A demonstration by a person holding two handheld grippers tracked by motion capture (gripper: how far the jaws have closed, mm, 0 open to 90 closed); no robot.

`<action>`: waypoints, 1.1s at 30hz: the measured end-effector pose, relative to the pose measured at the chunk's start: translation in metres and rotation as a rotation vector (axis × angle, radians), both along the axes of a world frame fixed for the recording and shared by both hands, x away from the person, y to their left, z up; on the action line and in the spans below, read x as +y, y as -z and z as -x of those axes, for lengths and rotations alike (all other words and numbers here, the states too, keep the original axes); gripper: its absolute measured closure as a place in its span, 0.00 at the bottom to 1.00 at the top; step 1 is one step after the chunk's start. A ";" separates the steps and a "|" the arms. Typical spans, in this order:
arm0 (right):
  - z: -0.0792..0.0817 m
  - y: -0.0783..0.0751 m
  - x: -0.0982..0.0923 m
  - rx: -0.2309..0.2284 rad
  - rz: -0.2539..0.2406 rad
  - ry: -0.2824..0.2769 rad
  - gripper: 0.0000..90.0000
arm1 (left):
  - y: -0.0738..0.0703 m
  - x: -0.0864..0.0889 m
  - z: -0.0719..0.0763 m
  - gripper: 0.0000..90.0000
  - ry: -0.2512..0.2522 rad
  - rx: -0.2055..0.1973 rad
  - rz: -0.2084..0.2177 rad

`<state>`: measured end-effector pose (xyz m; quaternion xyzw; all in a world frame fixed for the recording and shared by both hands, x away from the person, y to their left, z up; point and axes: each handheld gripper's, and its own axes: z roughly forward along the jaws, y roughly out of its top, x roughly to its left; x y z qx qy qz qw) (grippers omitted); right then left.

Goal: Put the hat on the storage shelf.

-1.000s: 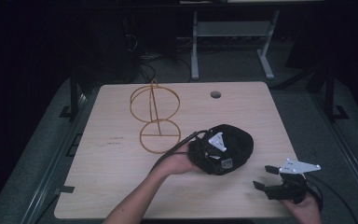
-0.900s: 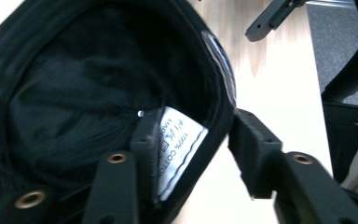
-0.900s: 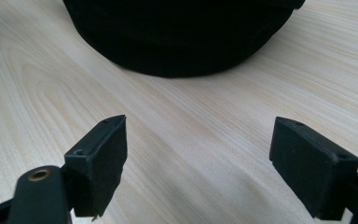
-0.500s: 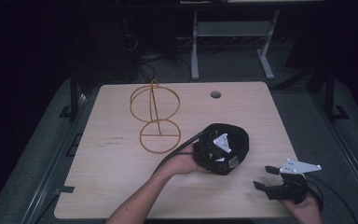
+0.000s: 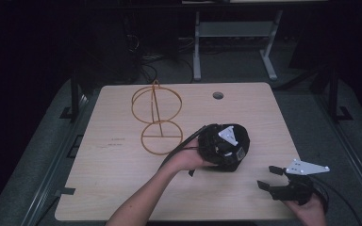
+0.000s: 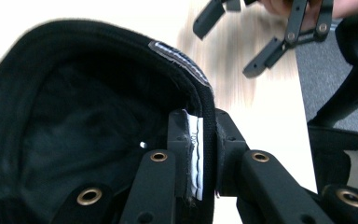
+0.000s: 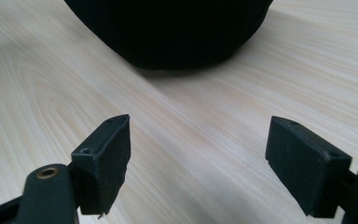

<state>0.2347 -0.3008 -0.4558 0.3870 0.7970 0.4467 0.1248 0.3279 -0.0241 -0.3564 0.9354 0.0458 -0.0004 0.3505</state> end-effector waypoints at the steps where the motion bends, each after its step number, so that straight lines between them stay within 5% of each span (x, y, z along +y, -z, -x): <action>1: 0.000 -0.001 0.000 0.000 -0.009 0.000 0.24 | -0.003 0.000 -0.001 0.89 -0.003 -0.001 0.005; 16: 0.002 -0.012 0.005 -0.040 -0.088 -0.017 0.29 | -0.037 0.002 -0.014 0.90 -0.054 0.033 0.096; 33: -0.003 -0.037 0.019 -0.124 -0.202 -0.044 0.29 | -0.077 -0.016 -0.013 0.90 -0.010 0.016 0.153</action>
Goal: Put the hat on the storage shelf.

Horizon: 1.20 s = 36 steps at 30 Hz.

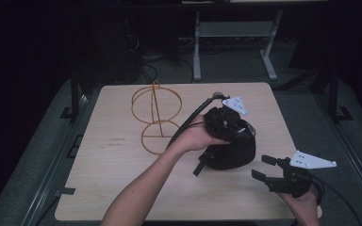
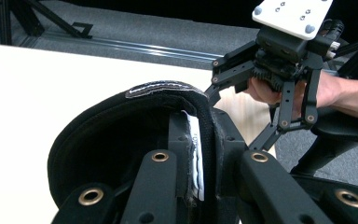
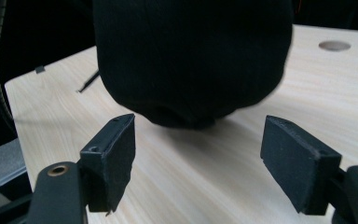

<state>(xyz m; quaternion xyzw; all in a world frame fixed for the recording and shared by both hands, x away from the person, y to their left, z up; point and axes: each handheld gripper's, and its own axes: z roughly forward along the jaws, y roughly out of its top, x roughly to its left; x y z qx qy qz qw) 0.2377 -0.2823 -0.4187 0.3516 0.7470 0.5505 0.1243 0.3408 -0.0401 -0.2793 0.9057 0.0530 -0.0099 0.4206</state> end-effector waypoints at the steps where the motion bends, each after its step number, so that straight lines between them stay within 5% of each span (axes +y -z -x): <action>1: 0.000 -0.001 0.000 -0.008 -0.005 0.002 0.29 | -0.001 -0.003 0.000 0.90 0.009 -0.007 0.001; 10: -0.007 -0.004 0.001 -0.021 0.018 0.031 0.35 | -0.004 -0.023 0.011 0.90 0.081 -0.012 -0.014; 22: -0.006 -0.007 0.000 -0.075 0.009 0.006 0.91 | -0.009 -0.023 0.014 0.90 0.101 -0.022 -0.007; 36: -0.006 -0.019 -0.004 -0.076 0.024 0.002 0.96 | -0.006 0.001 0.010 0.80 0.019 -0.056 -0.045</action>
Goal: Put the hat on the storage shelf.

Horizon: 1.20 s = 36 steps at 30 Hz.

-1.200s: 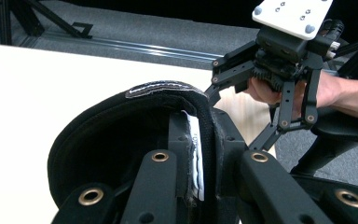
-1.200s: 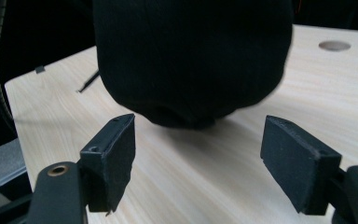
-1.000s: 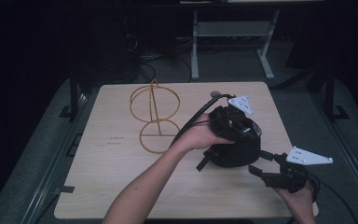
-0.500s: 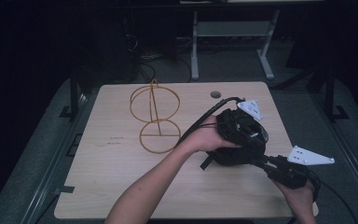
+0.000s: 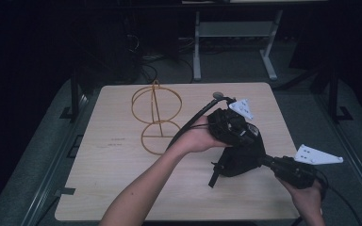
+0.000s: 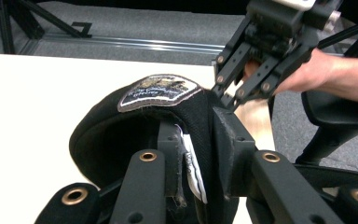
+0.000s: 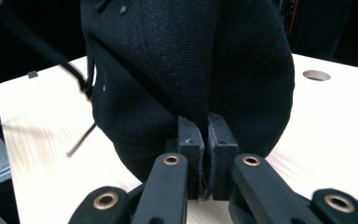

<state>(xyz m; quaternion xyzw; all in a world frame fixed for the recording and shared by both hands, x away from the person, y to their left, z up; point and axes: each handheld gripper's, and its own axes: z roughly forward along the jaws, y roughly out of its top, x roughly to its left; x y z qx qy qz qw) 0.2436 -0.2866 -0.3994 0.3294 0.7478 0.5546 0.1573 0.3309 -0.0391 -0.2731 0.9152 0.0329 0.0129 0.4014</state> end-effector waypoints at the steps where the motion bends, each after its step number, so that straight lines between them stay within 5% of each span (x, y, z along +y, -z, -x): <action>1: 0.000 -0.001 0.000 0.002 0.000 -0.001 0.96 | 0.000 0.003 0.000 0.78 -0.014 0.001 0.004; 8: -0.004 -0.010 -0.003 0.029 -0.009 -0.007 0.96 | -0.001 0.022 0.000 0.65 -0.055 -0.011 0.007; 22: -0.013 -0.028 -0.010 0.080 0.010 -0.004 0.96 | 0.010 0.071 0.008 0.63 -0.121 -0.025 0.017; 36: -0.023 -0.040 -0.017 0.111 0.012 -0.008 0.96 | 0.037 0.107 0.017 0.61 -0.155 -0.007 0.024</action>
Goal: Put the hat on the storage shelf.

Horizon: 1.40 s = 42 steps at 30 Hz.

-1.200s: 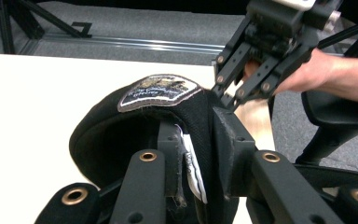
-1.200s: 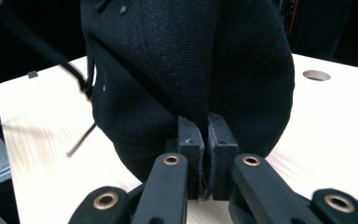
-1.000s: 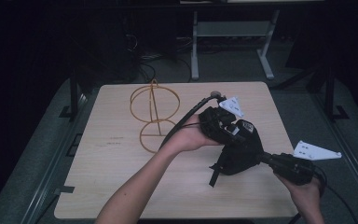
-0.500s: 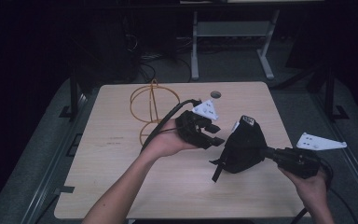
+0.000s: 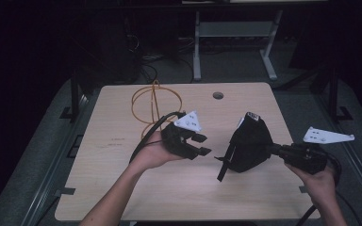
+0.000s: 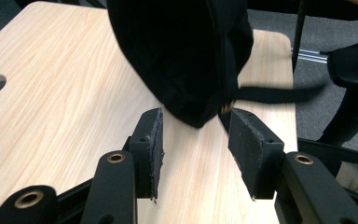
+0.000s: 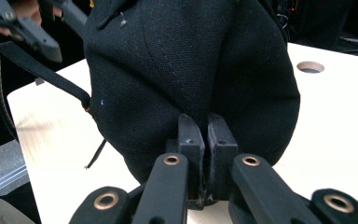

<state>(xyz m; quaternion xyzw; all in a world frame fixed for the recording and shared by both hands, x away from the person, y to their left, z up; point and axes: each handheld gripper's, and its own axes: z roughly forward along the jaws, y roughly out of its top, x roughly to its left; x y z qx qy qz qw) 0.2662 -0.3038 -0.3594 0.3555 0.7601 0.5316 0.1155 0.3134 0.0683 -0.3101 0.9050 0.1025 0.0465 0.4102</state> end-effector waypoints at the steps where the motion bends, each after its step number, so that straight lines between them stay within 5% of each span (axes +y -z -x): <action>1: -0.001 -0.001 -0.001 0.001 0.001 0.000 0.96 | 0.002 0.002 0.000 0.60 -0.004 0.000 0.001; 15: -0.009 -0.022 -0.011 0.002 0.033 0.001 0.96 | 0.042 0.030 0.015 0.54 -0.050 0.003 -0.010; 29: -0.021 -0.035 -0.009 0.020 0.038 -0.014 0.96 | 0.074 0.038 0.022 0.45 -0.062 0.011 -0.024; 37: -0.031 -0.044 0.002 0.027 0.045 -0.024 0.96 | 0.083 0.038 0.026 0.44 -0.053 -0.003 -0.033; 42: -0.040 -0.054 0.012 0.024 0.055 -0.038 0.96 | 0.081 0.038 0.029 0.41 -0.035 0.008 0.000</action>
